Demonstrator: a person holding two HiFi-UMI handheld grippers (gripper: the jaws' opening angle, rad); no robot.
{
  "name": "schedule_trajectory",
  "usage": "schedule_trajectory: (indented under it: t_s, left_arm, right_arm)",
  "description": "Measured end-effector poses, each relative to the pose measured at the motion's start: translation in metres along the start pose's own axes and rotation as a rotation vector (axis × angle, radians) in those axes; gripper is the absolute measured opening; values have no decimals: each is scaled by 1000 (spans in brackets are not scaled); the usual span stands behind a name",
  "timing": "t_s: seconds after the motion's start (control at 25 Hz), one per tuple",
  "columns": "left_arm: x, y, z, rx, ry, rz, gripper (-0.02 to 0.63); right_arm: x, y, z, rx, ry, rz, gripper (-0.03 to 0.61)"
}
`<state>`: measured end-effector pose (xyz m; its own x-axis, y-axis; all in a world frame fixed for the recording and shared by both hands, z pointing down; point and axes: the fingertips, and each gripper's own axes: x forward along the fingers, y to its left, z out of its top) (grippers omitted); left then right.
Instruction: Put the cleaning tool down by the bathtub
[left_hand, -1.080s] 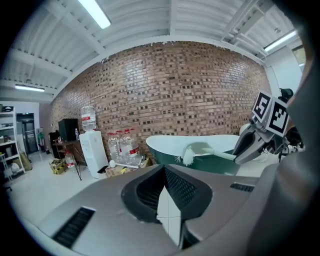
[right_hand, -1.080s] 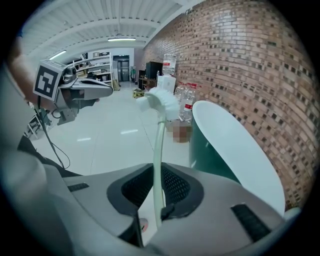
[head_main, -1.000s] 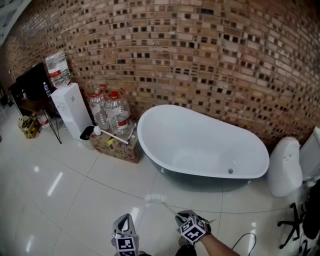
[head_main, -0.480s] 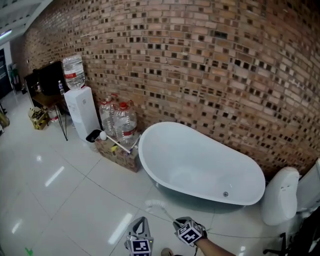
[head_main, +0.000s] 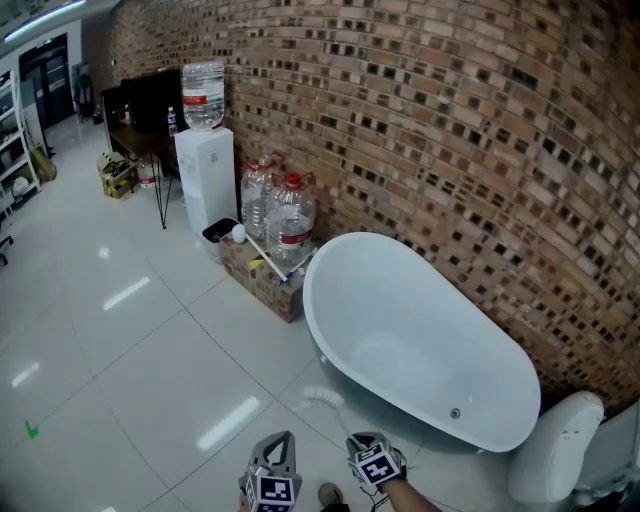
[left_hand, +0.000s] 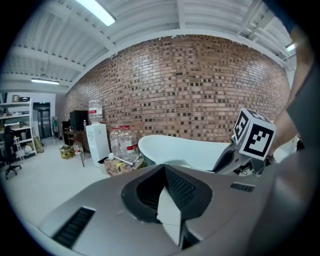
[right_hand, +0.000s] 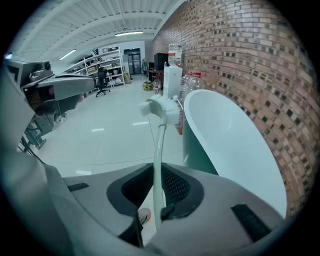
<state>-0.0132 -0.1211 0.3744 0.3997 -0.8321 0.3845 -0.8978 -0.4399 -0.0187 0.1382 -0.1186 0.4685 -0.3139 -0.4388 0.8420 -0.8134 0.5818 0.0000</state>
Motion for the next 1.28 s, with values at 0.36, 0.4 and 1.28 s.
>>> schedule_trajectory:
  t_s: [0.36, 0.4, 1.28]
  left_arm:
    - [89, -36, -63, -105, 54, 108, 5]
    - [97, -41, -78, -116, 67, 107, 5]
    - [264, -73, -403, -139, 176, -6, 5]
  right_arm:
    - [117, -75, -54, -39, 72, 99, 61]
    - [135, -82, -64, -47, 85, 102, 61]
    - [468, -139, -278, -8, 235, 24, 63]
